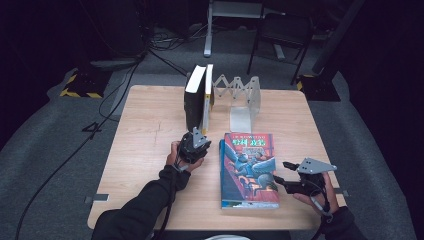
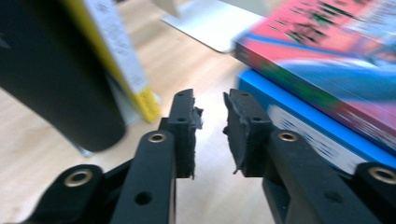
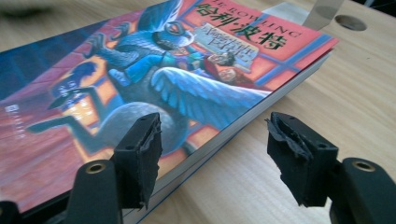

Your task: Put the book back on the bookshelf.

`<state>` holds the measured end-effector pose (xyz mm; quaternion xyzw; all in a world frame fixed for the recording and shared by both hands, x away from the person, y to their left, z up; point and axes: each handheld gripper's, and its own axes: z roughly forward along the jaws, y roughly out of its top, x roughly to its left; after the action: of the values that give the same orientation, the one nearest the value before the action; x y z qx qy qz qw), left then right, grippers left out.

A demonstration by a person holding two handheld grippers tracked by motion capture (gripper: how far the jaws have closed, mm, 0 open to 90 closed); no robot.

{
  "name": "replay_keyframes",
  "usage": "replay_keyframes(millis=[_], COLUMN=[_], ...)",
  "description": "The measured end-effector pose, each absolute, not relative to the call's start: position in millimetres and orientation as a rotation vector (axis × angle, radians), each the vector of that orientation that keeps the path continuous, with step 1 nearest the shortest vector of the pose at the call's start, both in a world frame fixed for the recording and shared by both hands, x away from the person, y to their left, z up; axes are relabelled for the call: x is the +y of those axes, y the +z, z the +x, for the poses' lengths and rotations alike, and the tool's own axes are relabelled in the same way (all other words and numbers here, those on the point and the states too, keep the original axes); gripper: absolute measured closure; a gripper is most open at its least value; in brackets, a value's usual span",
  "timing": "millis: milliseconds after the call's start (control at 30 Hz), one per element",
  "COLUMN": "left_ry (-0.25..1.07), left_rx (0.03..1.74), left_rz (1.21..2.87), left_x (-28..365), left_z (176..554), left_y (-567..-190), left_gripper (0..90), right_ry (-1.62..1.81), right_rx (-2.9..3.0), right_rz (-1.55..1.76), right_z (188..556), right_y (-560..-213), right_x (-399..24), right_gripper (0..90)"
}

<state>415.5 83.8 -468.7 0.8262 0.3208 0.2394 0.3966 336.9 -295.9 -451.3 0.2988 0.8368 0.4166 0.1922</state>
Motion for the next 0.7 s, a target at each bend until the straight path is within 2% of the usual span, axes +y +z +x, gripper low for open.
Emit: replay_keyframes(millis=[100, 300, 467, 700], left_ry=[0.555, 0.475, 0.402, 0.282], left_rx=[0.758, 0.642, 0.532, 0.494], left_rz=[2.133, 2.217, 2.290, 2.322], left_x=[89, 101, 108, 114], left_z=[405, 386, 372, 368], left_y=[-470, -475, -481, -490], left_gripper=[66.3, 49.3, 41.8, 34.5], right_ry=[1.181, 1.214, 1.190, 1.189], right_rx=[2.370, 2.442, 2.512, 2.570], right_rz=[0.848, 0.870, 0.909, 0.974], right_z=[333, 327, 330, 343], right_y=[-451, -451, -454, -461], right_x=[-296, -293, -290, -286], right_gripper=[33.5, 30.0, 27.6, 20.6])
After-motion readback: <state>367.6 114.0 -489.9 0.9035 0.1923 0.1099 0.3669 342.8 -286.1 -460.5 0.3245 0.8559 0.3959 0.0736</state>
